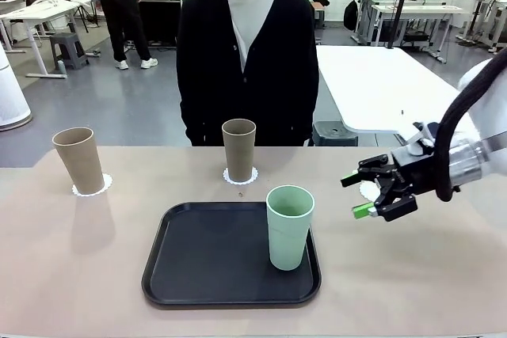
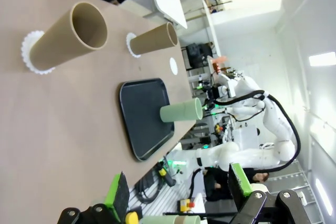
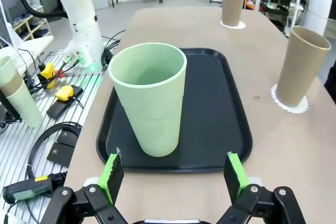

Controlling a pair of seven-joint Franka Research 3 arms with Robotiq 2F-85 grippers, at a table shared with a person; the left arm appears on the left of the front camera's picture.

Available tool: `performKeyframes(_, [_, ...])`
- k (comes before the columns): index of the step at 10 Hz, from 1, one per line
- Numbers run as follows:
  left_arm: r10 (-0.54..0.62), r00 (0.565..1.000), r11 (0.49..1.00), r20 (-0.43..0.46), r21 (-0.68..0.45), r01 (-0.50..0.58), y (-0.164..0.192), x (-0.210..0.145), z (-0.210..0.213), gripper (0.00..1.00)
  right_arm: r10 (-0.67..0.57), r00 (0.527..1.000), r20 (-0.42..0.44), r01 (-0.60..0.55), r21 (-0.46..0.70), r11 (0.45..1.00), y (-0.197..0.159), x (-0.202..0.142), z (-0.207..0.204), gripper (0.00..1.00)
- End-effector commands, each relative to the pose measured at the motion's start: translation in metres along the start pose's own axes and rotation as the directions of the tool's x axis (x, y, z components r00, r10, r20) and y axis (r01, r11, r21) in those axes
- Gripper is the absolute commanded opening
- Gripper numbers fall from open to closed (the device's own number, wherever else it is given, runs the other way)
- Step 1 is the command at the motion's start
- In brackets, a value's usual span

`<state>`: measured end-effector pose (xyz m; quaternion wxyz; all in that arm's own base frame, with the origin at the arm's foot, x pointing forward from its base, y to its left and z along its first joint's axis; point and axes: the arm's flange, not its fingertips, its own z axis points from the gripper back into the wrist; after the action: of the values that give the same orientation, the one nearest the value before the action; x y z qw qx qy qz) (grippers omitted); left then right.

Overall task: Place coasters on the table and set cups on them.
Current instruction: Take one Reusable plastic cup from the Flat Tray and place it on a coaster set by the human.

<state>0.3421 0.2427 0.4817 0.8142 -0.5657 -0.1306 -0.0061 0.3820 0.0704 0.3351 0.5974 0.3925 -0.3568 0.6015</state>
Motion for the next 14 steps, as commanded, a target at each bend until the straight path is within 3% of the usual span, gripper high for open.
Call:
performKeyframes(1, [-0.006, 1.000, 1.000, 0.008, -0.008, 0.006, -0.001, 0.000, 0.001, 1.00, 0.052, 0.998, 0.046, -0.054, 0.037, 0.998, -0.009, -0.010, -0.034, 1.00])
performKeyframes(7, [-0.006, 1.000, 1.000, 0.008, -0.008, 0.006, -0.001, 0.000, 0.001, 1.00, 0.109, 0.988, 0.111, -0.130, 0.199, 0.971, 0.009, -0.013, -0.079, 1.00])
performKeyframes(14, [-0.006, 1.000, 1.000, 0.008, -0.008, 0.006, -0.001, 0.000, 0.001, 1.00, 0.123, 0.985, 0.121, -0.148, 0.220, 0.964, 0.002, -0.020, -0.096, 1.00])
